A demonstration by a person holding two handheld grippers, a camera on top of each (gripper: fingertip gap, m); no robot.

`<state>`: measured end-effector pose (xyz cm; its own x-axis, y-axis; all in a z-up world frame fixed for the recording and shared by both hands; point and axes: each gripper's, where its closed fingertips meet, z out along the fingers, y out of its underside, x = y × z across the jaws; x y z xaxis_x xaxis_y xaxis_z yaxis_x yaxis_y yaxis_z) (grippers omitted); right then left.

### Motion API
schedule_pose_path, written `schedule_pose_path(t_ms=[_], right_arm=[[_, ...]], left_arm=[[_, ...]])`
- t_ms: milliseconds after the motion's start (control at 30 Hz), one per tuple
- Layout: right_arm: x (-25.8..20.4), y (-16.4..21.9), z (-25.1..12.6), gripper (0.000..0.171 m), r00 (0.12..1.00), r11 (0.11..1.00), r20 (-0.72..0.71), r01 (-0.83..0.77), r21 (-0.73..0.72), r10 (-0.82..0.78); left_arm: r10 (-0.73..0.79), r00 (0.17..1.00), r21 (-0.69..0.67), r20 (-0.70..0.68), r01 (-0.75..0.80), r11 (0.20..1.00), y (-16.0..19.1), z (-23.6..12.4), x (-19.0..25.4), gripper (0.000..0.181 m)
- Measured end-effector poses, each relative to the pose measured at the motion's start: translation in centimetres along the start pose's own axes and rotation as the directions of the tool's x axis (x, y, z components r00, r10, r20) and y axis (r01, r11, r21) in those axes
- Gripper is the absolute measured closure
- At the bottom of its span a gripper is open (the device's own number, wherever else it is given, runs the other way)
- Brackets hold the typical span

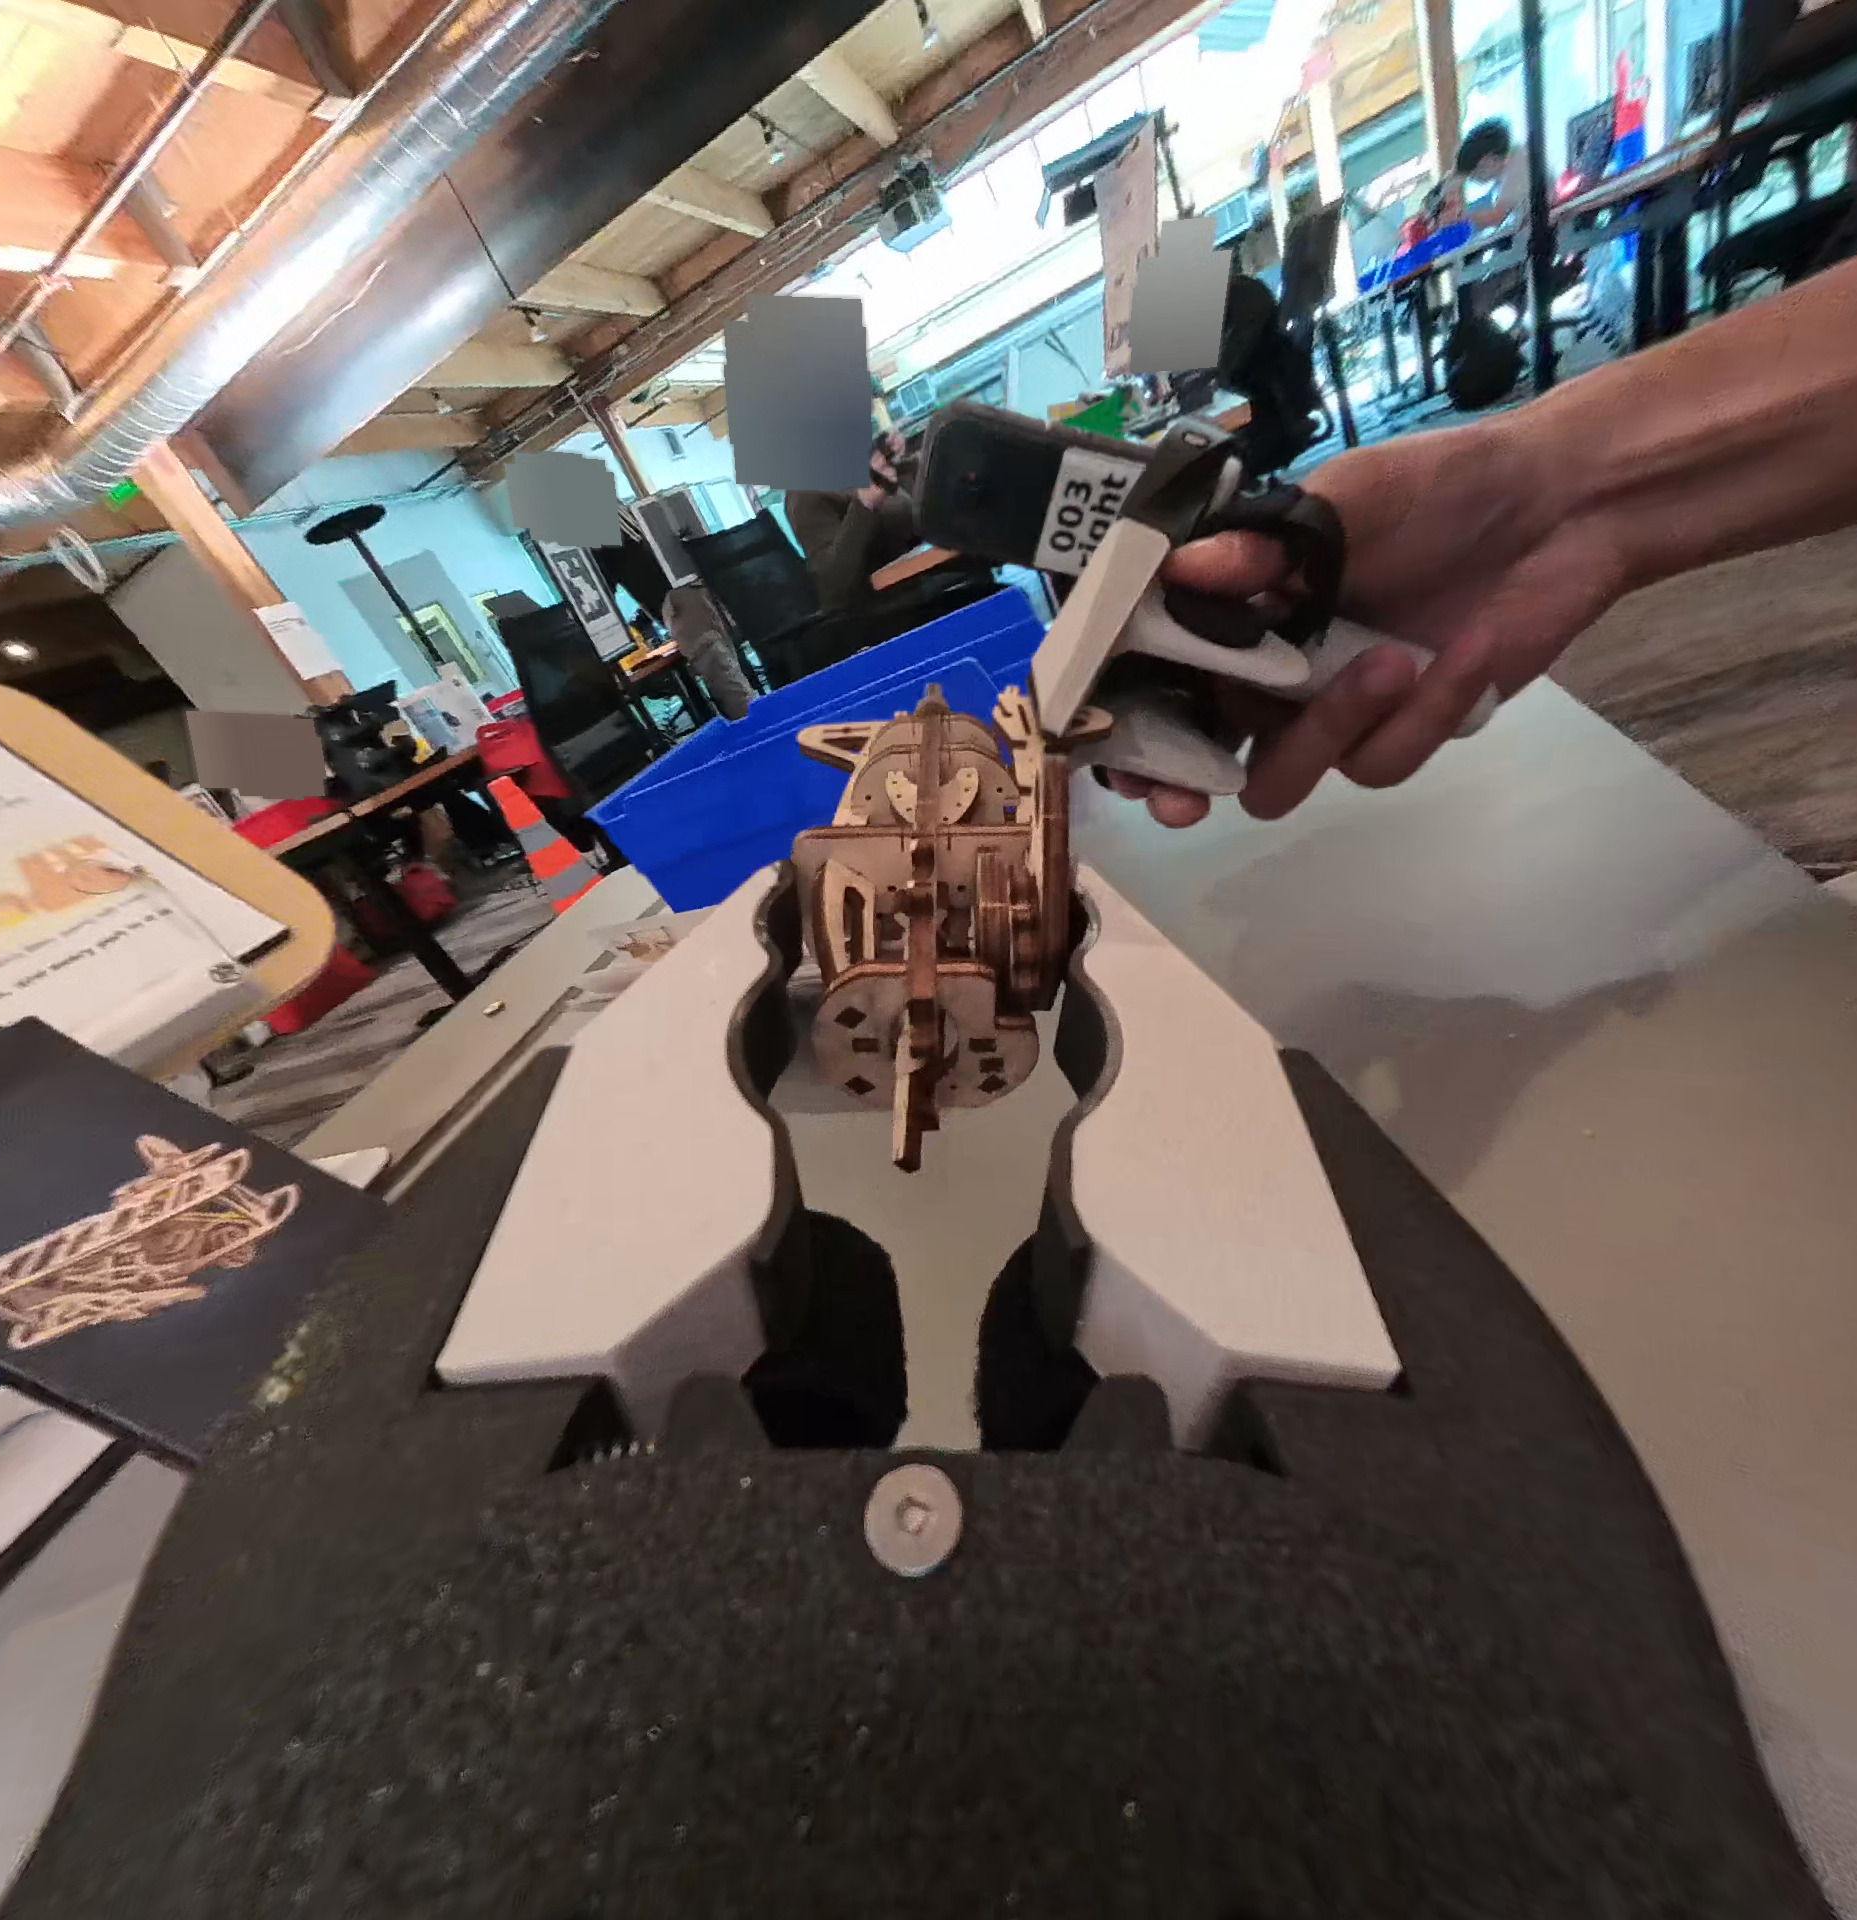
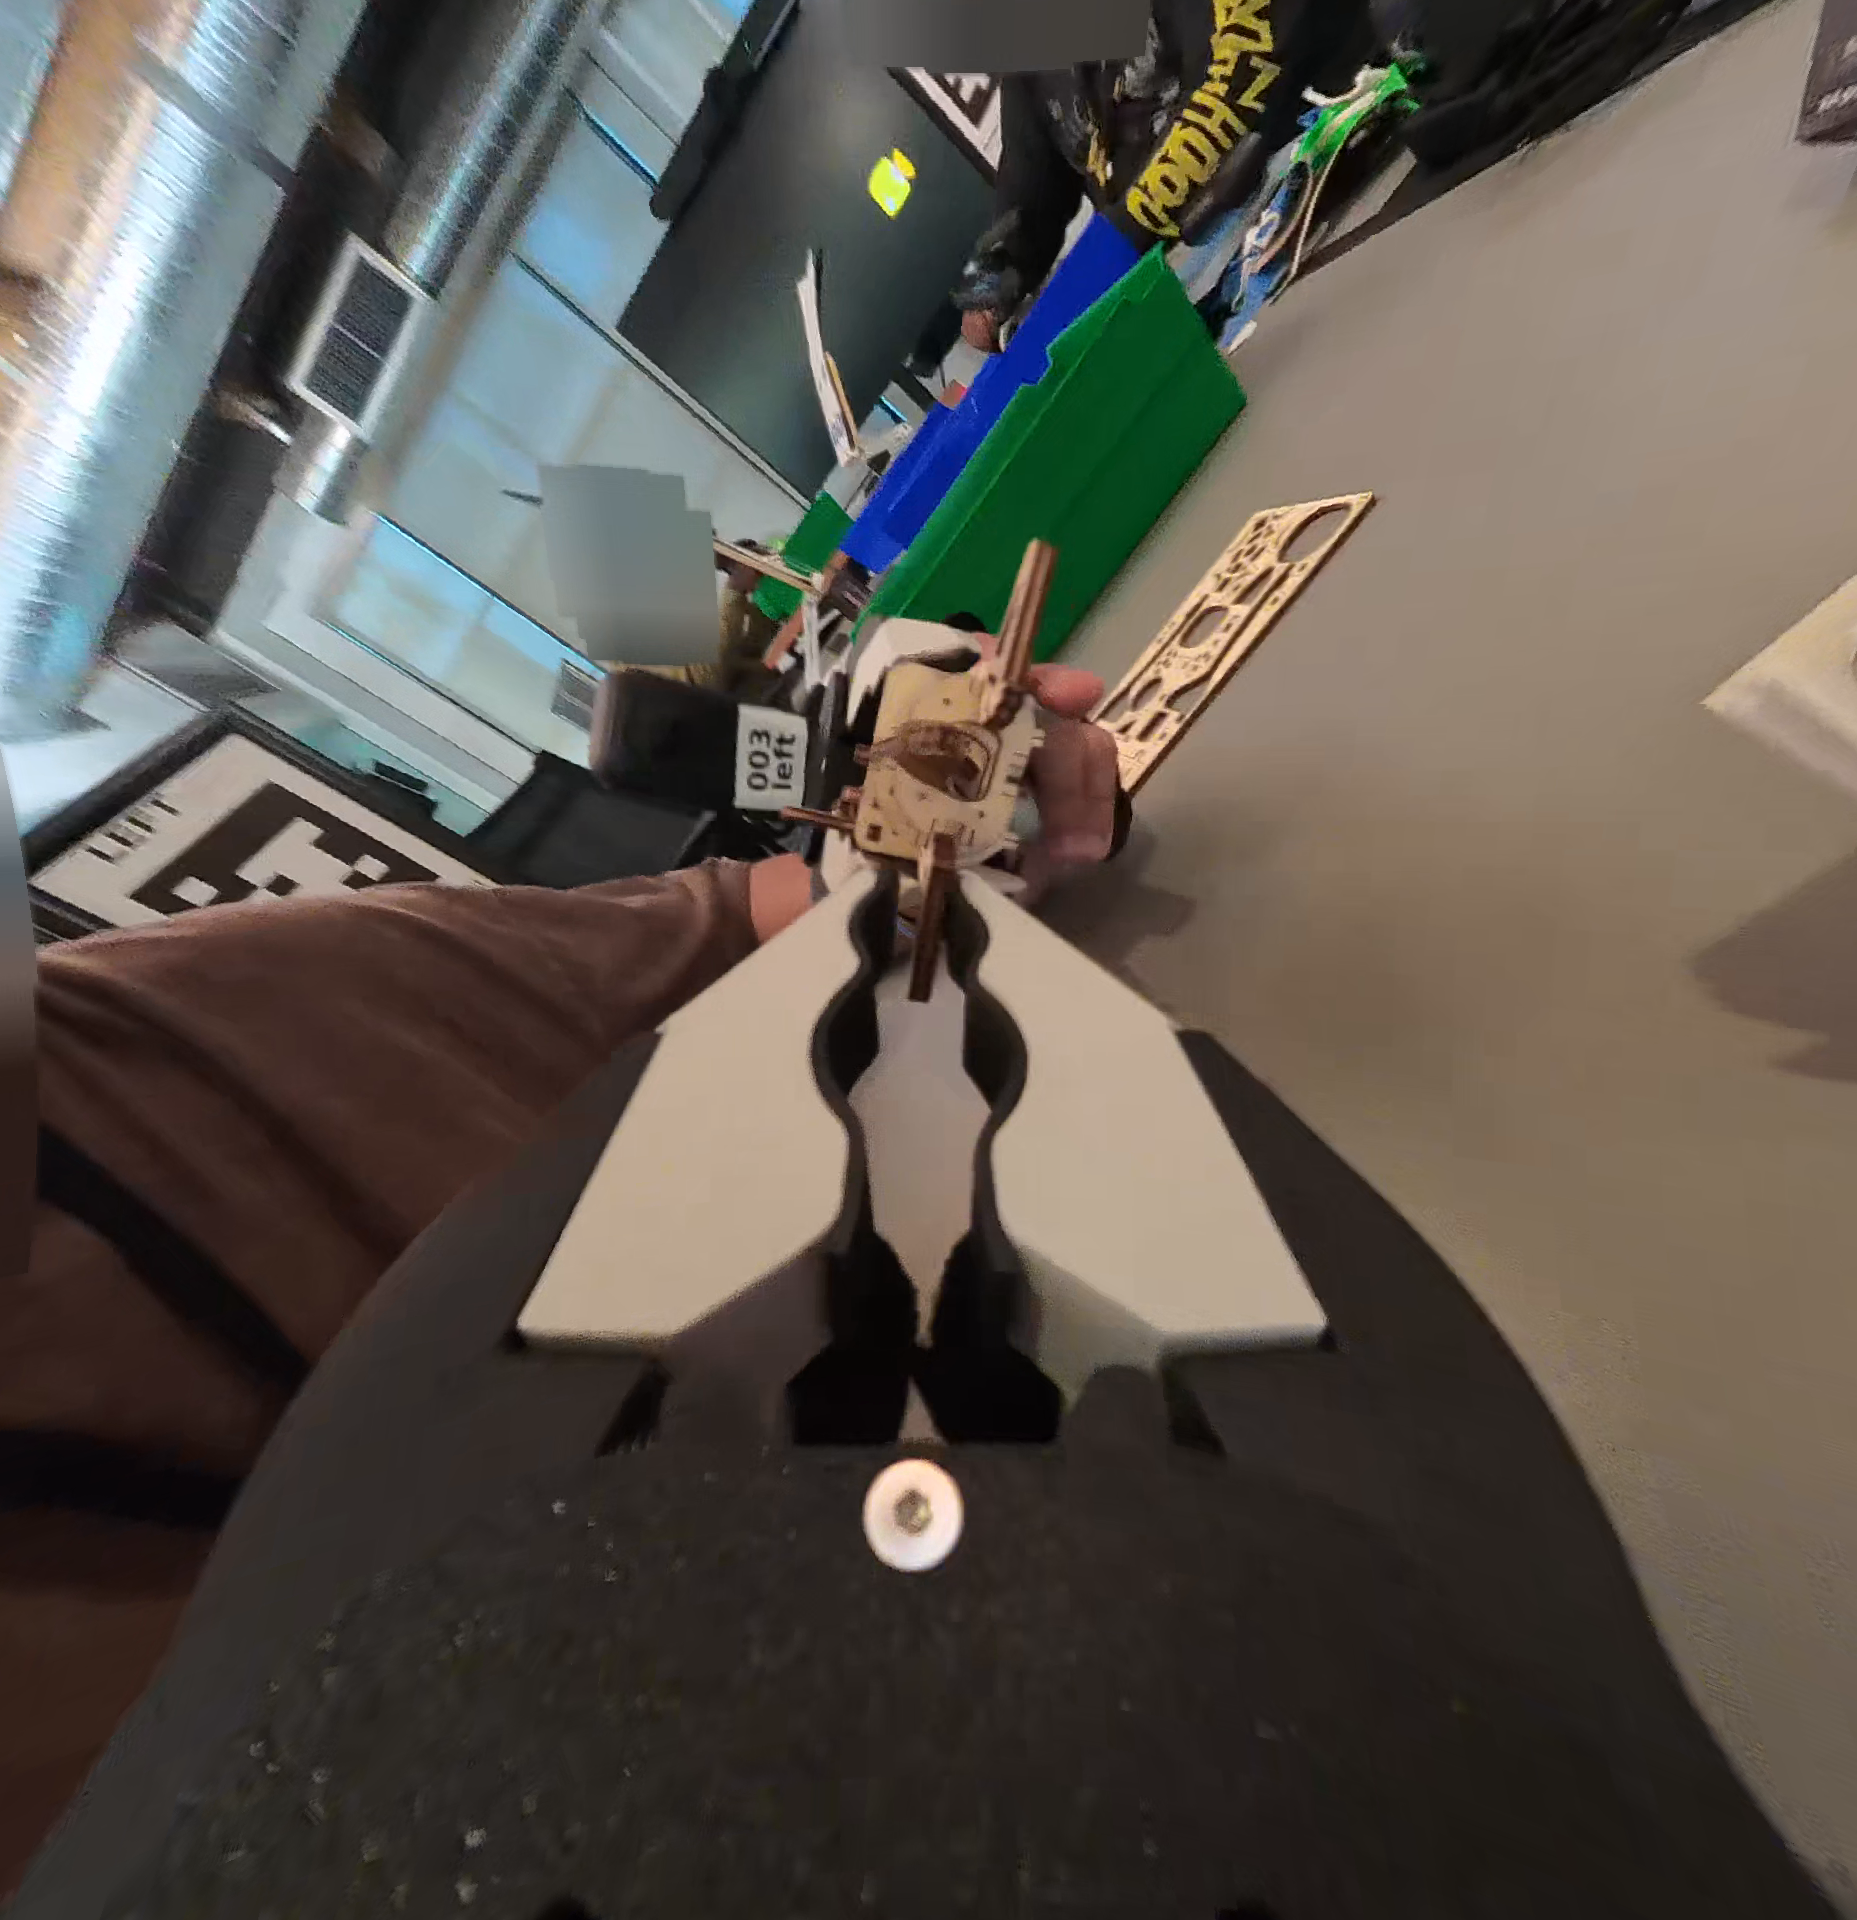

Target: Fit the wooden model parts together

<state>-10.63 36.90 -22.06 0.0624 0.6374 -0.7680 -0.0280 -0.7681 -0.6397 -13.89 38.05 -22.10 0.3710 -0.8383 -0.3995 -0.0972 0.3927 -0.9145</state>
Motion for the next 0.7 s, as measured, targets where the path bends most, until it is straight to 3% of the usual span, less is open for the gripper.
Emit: schedule_pose_path(t_ms=[700], right_arm=[[0.2, 1.3, 1.2, 0.168, 0.999, 0.999, -0.052, -0.003, -0.045, 0.001]], left_arm=[[-0.037, 0.998, -0.001, -0.048, 0.037, 0.999, 0.1, 0.1, 0.7, 0.136]])
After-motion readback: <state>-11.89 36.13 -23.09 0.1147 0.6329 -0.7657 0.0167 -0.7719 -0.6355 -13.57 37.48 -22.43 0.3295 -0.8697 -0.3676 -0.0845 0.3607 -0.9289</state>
